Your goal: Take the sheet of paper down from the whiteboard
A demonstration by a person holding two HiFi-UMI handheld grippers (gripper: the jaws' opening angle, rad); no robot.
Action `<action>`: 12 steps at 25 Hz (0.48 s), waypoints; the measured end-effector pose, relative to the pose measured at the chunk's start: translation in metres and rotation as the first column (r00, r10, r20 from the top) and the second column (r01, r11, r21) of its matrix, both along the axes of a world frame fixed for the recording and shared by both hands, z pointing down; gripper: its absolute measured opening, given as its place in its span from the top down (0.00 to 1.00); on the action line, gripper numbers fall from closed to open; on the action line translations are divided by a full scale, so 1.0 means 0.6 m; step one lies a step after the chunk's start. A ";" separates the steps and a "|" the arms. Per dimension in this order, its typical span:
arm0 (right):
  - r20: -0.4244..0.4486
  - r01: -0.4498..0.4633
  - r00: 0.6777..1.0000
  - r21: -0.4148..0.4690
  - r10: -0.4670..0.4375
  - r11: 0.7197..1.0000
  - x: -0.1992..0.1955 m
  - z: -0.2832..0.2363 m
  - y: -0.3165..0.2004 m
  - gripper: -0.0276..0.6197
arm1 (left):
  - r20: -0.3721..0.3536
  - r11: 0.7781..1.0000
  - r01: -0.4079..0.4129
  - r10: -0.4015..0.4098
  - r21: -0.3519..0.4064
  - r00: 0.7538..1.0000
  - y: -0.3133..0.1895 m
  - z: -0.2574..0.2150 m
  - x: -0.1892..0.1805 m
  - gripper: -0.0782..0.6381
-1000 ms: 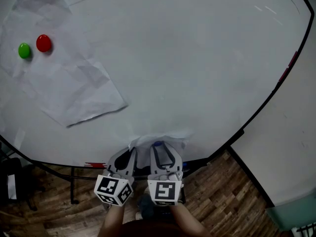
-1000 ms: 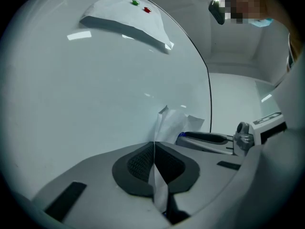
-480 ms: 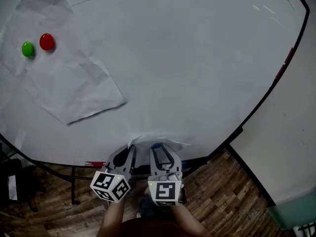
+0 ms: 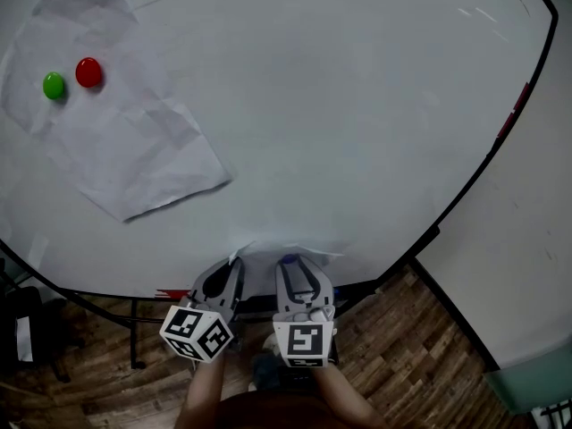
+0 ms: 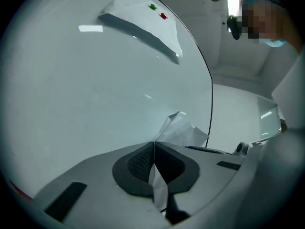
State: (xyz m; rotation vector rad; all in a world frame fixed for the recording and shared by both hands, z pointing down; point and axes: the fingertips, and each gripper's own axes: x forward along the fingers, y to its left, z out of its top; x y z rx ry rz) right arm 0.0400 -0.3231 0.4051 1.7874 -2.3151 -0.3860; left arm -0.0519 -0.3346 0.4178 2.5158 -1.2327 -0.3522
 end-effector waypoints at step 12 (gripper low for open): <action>0.008 -0.032 0.999 -0.015 0.032 0.999 0.023 0.008 0.002 0.75 | -0.002 0.999 0.047 -0.047 -0.005 0.999 0.001 0.001 -0.037 0.86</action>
